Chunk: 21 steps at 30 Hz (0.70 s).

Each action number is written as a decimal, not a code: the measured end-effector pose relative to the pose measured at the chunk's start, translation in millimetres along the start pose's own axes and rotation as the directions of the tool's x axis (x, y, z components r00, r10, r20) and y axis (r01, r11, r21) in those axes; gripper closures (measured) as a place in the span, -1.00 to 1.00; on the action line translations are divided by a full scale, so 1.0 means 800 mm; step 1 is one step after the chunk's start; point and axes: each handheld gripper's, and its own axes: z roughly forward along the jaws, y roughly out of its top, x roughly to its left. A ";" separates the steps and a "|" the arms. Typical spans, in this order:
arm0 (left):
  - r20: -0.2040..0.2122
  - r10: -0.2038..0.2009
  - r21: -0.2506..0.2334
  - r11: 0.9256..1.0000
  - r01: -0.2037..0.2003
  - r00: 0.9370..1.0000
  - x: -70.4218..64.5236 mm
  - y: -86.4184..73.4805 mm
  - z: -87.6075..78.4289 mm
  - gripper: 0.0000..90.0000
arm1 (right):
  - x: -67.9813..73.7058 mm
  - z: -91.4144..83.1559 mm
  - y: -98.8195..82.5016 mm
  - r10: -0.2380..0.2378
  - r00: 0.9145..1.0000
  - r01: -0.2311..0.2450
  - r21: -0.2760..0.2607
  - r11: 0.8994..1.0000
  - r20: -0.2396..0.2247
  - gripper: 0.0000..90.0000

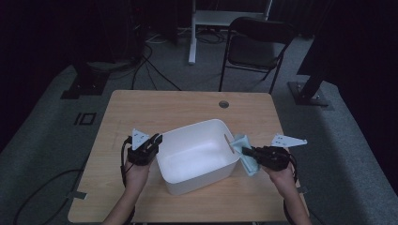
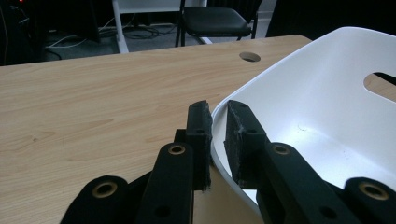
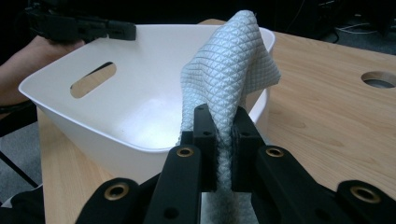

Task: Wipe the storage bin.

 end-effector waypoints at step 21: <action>-0.010 -0.012 0.002 1.000 0.012 1.000 -0.002 0.000 0.000 0.78 | -0.008 0.009 -0.005 0.028 1.000 -0.028 0.014 1.000 -0.009 0.87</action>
